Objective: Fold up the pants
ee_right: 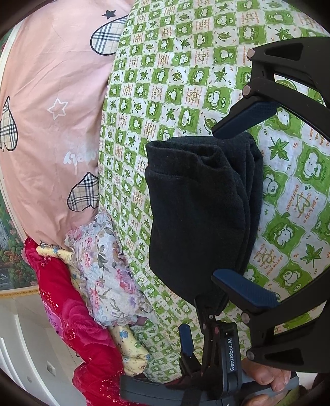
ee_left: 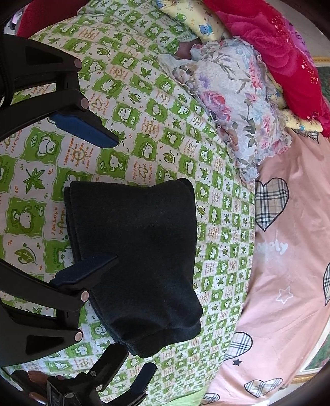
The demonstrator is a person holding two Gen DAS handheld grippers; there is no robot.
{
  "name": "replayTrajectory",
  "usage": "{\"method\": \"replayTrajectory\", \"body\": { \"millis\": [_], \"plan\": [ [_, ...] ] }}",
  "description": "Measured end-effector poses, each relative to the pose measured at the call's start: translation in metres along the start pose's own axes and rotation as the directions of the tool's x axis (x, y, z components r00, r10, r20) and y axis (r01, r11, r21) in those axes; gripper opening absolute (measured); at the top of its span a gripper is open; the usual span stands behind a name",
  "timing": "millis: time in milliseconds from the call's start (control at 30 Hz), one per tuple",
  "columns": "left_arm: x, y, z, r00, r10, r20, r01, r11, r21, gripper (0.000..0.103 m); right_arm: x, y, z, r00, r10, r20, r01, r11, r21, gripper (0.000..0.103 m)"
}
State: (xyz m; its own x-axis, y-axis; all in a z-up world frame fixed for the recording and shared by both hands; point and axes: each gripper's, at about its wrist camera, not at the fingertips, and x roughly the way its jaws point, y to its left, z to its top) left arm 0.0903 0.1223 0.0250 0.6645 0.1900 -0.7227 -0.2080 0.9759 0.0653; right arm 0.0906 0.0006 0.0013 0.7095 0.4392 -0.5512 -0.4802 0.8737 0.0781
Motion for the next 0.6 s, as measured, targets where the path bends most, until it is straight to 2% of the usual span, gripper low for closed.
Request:
{"method": "replayTrajectory", "body": {
  "millis": [600],
  "plan": [
    [0.0015, -0.0033, 0.0004, 1.000, 0.031, -0.001, -0.031, 0.999, 0.013, 0.085, 0.0054, -0.0013, 0.0012, 1.000, 0.017, -0.015, -0.017, 1.000, 0.013, 0.102]
  ]
}}
